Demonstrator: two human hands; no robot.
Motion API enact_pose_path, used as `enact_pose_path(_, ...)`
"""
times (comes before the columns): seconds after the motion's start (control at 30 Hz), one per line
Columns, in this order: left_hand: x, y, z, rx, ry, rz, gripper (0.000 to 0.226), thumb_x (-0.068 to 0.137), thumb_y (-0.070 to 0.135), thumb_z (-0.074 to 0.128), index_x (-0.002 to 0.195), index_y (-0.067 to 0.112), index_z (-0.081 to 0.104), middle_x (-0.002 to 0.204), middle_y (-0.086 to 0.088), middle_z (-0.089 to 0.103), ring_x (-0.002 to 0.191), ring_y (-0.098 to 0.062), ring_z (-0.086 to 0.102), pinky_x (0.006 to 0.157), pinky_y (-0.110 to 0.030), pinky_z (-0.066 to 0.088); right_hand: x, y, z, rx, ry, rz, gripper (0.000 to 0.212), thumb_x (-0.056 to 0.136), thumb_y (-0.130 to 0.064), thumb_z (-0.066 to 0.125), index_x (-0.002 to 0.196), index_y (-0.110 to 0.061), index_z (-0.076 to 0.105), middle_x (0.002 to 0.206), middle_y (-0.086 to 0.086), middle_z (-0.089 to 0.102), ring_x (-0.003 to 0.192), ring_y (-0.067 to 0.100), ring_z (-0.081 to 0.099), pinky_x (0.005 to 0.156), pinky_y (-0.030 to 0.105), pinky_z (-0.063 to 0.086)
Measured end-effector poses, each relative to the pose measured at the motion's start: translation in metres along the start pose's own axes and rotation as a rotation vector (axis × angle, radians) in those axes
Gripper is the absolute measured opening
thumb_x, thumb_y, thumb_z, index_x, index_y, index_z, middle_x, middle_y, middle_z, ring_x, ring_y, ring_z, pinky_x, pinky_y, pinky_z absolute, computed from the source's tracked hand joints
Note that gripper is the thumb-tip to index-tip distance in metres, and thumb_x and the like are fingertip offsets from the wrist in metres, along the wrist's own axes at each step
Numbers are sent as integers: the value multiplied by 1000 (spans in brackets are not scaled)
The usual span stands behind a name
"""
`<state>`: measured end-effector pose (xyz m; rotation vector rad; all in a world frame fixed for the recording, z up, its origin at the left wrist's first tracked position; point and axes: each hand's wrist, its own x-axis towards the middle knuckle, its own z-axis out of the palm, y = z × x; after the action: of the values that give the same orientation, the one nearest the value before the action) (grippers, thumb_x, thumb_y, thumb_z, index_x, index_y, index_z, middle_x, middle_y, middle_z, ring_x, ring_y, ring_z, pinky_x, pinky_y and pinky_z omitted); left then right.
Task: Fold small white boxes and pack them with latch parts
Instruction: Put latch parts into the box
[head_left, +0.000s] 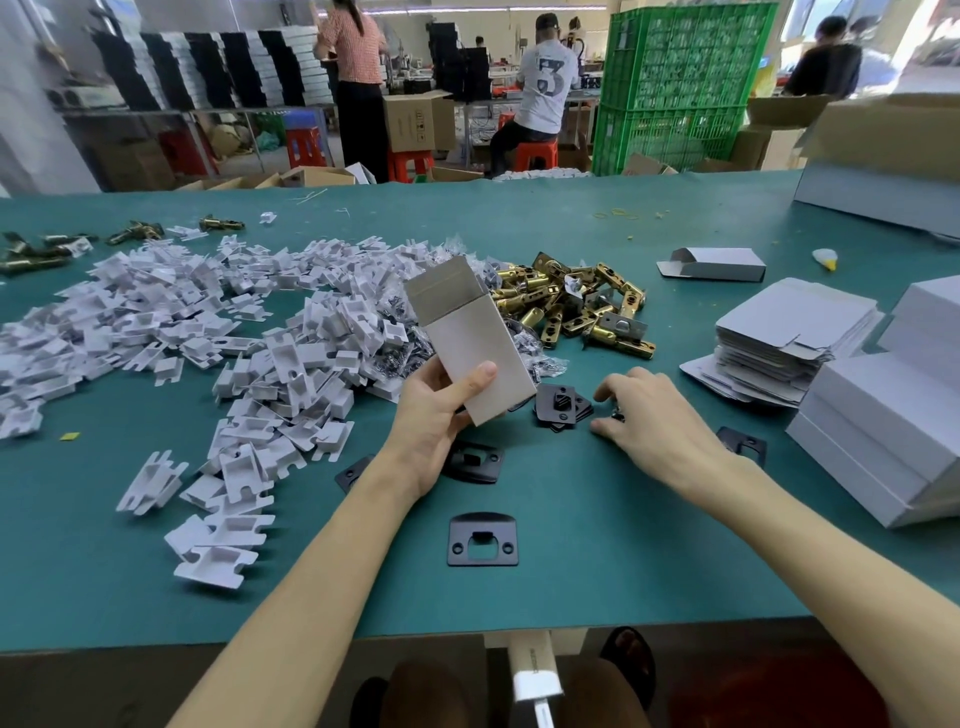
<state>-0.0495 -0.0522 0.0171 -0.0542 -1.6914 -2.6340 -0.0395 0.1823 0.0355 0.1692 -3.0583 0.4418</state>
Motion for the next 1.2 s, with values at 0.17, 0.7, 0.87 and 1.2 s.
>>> enact_pose_path(0.17, 1, -5, -3, 104, 16, 33, 41, 80, 18, 83, 118, 13, 69, 112, -3, 78, 108, -23, 74, 78, -34, 62, -2, -5, 4, -60, 90, -64, 42, 100, -41, 60, 132, -14, 57, 131, 6, 61, 128, 29, 45, 104, 40, 41)
enact_pose_path(0.7, -2, -5, -2, 203, -72, 45, 46, 68, 19, 89, 111, 17, 75, 112, -7, 79, 108, -23, 74, 88, -34, 61, -4, -18, 35, 129, 129, -135, 65, 100, -48, 56, 150, -9, 40, 148, 11, 51, 139, 26, 40, 114, 34, 33)
enact_pose_path(0.87, -4, -5, 1, 313, -156, 66, 46, 73, 1, 85, 117, 6, 73, 112, -11, 78, 105, -20, 72, 88, -29, 58, -7, -18, 36, 132, 206, -114, 66, 100, -45, 58, 152, -8, 38, 151, 9, 46, 141, 26, 36, 116, 34, 31)
enact_pose_path(1.2, -10, 0, 2, 337, -254, 45, 37, 78, -11, 81, 110, 6, 74, 105, -8, 79, 92, -12, 73, 76, -21, 58, -12, -17, 38, 54, 188, -40, 58, 104, -36, 50, 153, -9, 32, 150, 11, 43, 137, 30, 38, 111, 38, 38)
